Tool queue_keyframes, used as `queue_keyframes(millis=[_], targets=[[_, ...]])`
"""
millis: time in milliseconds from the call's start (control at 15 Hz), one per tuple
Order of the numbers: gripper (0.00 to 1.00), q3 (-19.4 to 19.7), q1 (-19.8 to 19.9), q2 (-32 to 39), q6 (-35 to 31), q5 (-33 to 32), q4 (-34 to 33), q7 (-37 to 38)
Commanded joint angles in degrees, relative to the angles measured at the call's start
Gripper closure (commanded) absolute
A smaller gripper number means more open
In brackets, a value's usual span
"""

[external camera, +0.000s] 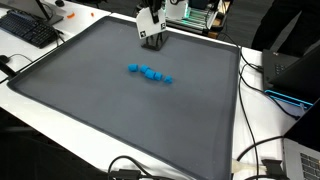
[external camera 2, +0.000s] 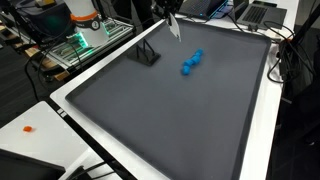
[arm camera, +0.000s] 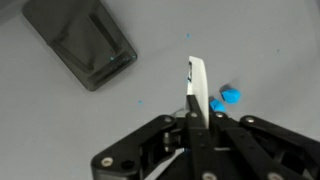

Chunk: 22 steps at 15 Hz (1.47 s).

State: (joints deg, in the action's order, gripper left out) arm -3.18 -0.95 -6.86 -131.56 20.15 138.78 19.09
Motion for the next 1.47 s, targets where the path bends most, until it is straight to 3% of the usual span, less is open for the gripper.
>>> queue_keyframes(millis=[0, 200, 800, 1267, 1400], targets=[[0.99, 0.01, -0.24, -5.79, -1.56, 2.38, 7.25, 5.22], [0.99, -0.44, 0.12, -7.40, -2.25, 2.21, 10.47, 10.82], [0.99, -0.51, 0.22, -6.35, -14.95, 4.73, 18.88, 21.72], [0.99, 0.48, -0.64, -2.11, -19.06, 11.65, 18.71, 23.35], [0.99, 0.10, -0.21, -0.56, -21.16, 11.13, 18.68, 24.49]])
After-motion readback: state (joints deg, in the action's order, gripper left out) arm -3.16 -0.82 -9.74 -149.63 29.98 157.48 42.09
